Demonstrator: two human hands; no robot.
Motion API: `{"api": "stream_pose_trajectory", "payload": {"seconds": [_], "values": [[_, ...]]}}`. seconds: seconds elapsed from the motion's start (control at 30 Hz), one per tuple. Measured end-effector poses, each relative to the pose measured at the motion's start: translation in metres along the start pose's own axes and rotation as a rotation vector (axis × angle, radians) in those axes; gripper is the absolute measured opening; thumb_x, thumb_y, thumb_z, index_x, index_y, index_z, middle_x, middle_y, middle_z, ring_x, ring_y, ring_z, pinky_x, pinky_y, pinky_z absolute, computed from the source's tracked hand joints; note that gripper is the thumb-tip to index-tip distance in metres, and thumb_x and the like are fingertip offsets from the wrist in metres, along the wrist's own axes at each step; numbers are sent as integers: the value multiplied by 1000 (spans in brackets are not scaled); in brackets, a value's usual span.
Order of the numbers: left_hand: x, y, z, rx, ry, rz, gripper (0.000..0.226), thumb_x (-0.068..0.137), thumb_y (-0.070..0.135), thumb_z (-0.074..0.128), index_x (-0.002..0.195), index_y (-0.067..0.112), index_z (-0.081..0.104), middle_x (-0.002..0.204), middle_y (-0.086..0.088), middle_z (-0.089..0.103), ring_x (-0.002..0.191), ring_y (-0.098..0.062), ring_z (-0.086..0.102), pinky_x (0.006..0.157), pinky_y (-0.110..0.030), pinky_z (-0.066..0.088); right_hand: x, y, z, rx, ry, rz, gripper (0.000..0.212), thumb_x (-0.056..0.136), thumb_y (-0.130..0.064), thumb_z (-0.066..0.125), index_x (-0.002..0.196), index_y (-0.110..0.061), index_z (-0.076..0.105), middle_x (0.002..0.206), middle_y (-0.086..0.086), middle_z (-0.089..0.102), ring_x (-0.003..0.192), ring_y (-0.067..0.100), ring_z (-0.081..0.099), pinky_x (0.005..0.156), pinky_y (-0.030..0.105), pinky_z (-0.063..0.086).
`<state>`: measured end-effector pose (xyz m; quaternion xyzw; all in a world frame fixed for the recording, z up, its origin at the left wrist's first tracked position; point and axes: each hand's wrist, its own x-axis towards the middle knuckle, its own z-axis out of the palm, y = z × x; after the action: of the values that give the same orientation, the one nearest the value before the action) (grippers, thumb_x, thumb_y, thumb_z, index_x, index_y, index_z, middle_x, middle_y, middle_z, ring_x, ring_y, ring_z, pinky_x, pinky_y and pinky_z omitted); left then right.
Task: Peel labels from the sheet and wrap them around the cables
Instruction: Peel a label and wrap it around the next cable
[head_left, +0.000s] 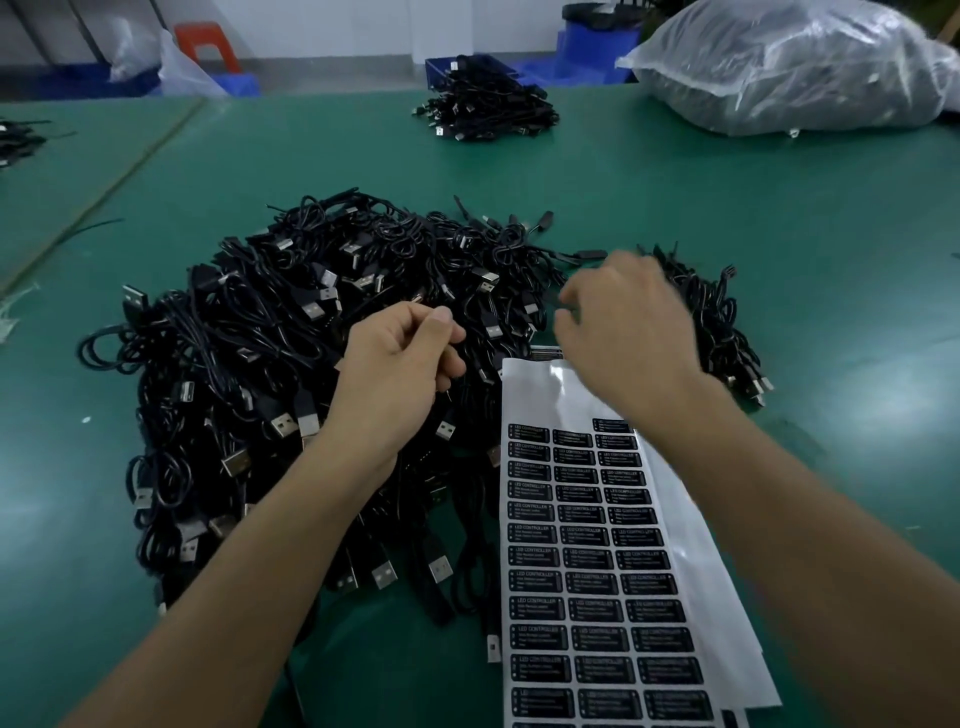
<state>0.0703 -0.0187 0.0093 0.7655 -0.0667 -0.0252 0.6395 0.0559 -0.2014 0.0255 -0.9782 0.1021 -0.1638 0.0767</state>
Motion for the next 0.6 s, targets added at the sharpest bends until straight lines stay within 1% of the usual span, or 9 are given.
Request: {"api": "stream_pose_trajectory", "payload": {"seconds": [0.07,0.13,0.27,0.33,0.37,0.4,0.47,0.53,0.6], "values": [[0,0,-1,1,-2,-1,29,105,21,50,81,16,65,54,11,61,48,2,51,50,-11,42,7,-11,9,-10,-94,9,10,95,-6,53,86,-4,54,99,10,50,107,32,51,80,38,44],[0,-1,-2,2,-5,1,29,105,22,50,82,15,66,54,11,61,49,2,51,50,-11,42,16,-17,16,-27,-184,52,15,94,-2,51,84,-8,42,94,9,43,100,31,47,72,39,37],[-1,-2,-1,5,-16,4,28,105,21,50,82,14,66,54,11,61,49,2,51,50,-11,42,29,-19,28,37,-239,166,22,90,1,53,77,-9,38,79,6,42,79,29,47,61,38,35],[-1,-2,-1,6,-15,8,28,105,20,50,82,14,66,53,11,61,49,2,51,50,-11,42,34,-15,30,146,-171,208,14,91,1,55,81,-7,50,80,7,47,68,27,50,59,38,41],[-1,-2,-1,8,-17,11,28,105,20,50,82,14,66,53,11,61,49,2,51,50,-11,42,36,-11,30,228,-126,222,7,92,0,56,92,-5,60,87,10,54,69,28,53,63,40,49],[-1,-2,-1,12,-22,12,28,104,20,50,82,14,66,53,11,61,49,2,51,50,-10,42,38,-9,28,332,-84,250,16,92,0,56,103,-3,68,97,13,61,74,30,59,72,41,55],[-2,-2,-1,22,-40,7,28,104,21,51,82,14,68,54,10,62,49,2,52,49,-10,42,40,-7,23,603,12,307,26,92,0,56,110,-4,74,103,11,71,80,24,66,78,31,58],[-3,-1,1,30,-78,-8,28,104,21,52,84,14,70,56,8,65,49,1,53,48,-10,41,35,-10,12,928,89,381,23,91,1,62,108,-6,76,88,2,74,67,12,64,64,18,52],[-4,-1,1,27,-113,-27,31,104,26,51,85,15,72,62,5,70,51,-1,57,48,-11,42,25,-15,1,1208,89,398,20,89,2,67,103,-9,75,78,0,72,60,5,61,58,16,48]]}}
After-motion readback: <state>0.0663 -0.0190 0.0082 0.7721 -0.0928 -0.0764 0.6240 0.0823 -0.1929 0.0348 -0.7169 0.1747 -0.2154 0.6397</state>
